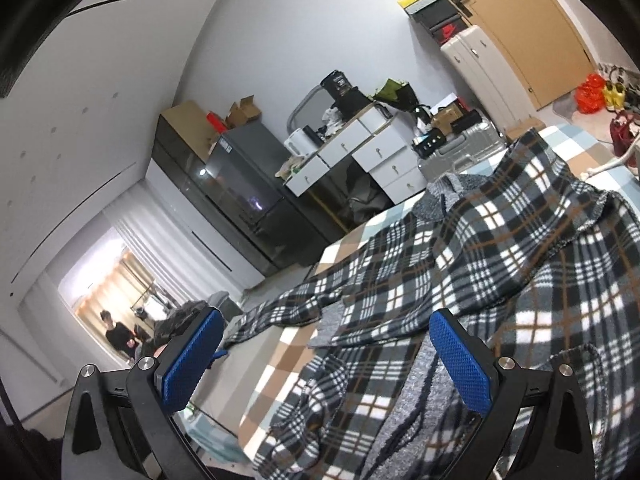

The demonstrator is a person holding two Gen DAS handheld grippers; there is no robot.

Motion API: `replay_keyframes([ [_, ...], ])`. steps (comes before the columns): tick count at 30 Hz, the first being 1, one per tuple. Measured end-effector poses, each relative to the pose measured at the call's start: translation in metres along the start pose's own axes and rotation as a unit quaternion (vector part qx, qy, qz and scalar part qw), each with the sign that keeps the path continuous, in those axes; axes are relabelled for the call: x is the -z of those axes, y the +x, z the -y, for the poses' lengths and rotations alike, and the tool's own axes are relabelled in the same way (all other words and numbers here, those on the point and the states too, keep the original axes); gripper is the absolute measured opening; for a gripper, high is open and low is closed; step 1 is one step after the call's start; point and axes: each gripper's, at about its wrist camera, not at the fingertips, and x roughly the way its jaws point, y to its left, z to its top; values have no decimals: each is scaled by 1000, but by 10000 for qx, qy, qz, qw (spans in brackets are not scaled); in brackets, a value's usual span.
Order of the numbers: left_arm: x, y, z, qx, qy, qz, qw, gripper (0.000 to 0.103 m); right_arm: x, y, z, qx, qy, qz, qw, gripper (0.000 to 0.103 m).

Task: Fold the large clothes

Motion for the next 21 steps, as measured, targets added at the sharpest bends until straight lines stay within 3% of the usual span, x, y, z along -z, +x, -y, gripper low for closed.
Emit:
replay_keyframes([
  [4,-10,2,-8,219,-157,78,9996,101,4,4,-2,-82,-54,-92,9999,103],
  [8,-18,-3,-15,379,-383,459,9975,97,5,5,-8,-104,-226,-67,9997,103],
  [9,-19,-4,-16,335,-414,573,9969,91,5,6,-9,-100,-241,-76,9996,103],
  [11,-22,-5,-20,108,-530,808,9953,61,6,8,-9,-85,-229,-93,9997,103],
  [12,-23,-4,-23,52,-563,870,9946,54,6,8,-8,-98,-223,-102,9997,103],
  [14,-24,-2,-27,-254,-666,1003,9924,17,5,8,-8,-73,-236,-92,9997,103],
  [16,-23,1,-30,-395,-718,1095,9906,6,5,8,-6,-68,-241,-87,9996,103],
  [21,-16,-5,-20,-537,-396,1589,9850,2,5,7,-5,-37,-189,-57,9998,103],
])
